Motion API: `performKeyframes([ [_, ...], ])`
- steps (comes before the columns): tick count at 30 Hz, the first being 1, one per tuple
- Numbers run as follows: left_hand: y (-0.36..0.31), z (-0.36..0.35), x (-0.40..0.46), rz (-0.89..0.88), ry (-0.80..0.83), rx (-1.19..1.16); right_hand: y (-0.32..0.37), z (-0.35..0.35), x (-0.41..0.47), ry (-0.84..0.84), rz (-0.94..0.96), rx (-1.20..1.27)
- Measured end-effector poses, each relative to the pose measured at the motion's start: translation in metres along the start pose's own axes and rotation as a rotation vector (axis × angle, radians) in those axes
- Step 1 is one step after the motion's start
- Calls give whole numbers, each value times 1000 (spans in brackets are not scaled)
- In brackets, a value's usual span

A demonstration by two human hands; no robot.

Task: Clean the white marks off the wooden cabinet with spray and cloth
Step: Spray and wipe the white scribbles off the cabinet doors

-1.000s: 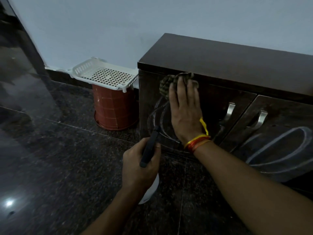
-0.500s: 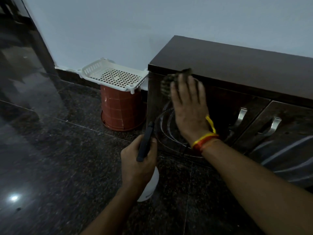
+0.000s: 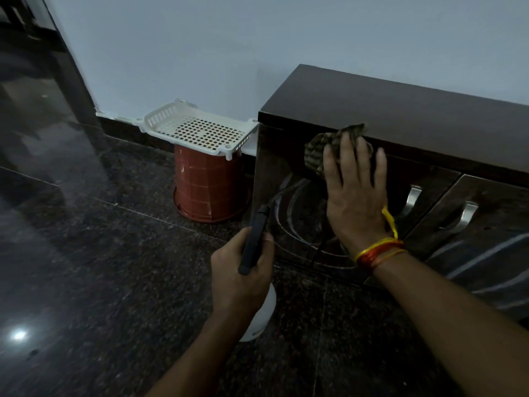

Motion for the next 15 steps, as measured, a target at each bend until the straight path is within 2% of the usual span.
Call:
performKeyframes([
  [3, -2, 4, -3, -9, 13, 5, 15, 3, 11, 13, 16, 49],
  [10, 2, 20, -10, -17, -13, 97, 77, 11, 60, 18, 212, 25],
  [15, -2, 14, -11, -7, -28, 87, 69, 9, 62, 51, 272, -32],
])
Point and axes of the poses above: each hand's wrist, its own x-axis towards the middle knuckle, its own z-axis out of the back of the hand, y = z × x, the point moved 1 cm from there along x, towards the middle knuckle, and after that the axes turned 11 degrees about y, right-handed, at the moved point
